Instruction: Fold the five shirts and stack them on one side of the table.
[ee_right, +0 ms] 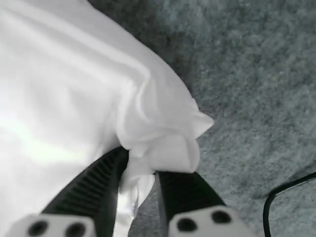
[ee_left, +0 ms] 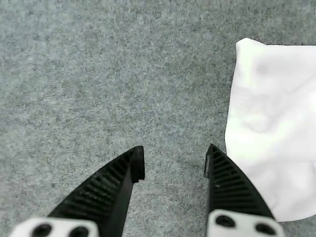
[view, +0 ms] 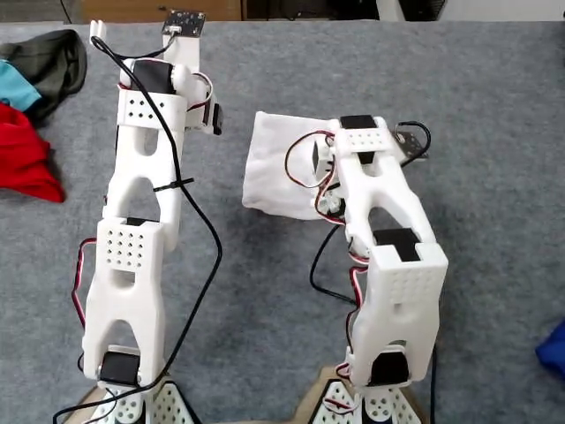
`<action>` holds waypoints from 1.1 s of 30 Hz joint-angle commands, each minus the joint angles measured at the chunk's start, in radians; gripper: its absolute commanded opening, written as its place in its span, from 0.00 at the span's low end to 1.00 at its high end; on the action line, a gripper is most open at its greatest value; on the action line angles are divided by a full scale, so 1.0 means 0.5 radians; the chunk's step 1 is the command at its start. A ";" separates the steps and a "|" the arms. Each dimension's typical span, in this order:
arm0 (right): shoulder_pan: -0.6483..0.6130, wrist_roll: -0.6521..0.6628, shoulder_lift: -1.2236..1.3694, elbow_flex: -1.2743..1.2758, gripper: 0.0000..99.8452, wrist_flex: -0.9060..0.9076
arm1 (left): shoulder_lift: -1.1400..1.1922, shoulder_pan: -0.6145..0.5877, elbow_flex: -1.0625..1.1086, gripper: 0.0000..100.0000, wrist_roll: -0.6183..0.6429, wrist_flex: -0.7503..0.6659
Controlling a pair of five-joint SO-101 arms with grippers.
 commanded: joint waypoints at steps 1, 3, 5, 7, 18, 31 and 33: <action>0.183 0.028 0.044 -0.100 0.00 0.129 | -0.038 -0.031 -0.098 0.21 -0.012 0.021; 0.269 0.083 -0.005 -0.204 0.00 0.282 | -0.038 -0.049 -0.098 0.21 -0.012 0.021; 0.348 0.110 -0.048 -0.342 0.00 0.377 | -0.038 -0.083 -0.098 0.21 -0.012 0.021; 0.465 0.141 -0.063 -0.468 0.00 0.396 | -0.038 -0.104 -0.098 0.21 -0.012 0.021; 1.063 0.743 -0.051 -0.913 0.01 0.322 | -0.284 -0.175 -0.080 0.21 -0.012 0.021; 1.867 1.138 -0.063 -1.060 0.01 0.399 | -0.293 -0.172 -0.077 0.21 -0.009 0.021; 2.005 1.212 -0.063 -1.122 0.01 0.485 | -0.293 -0.175 -0.077 0.21 -0.009 0.021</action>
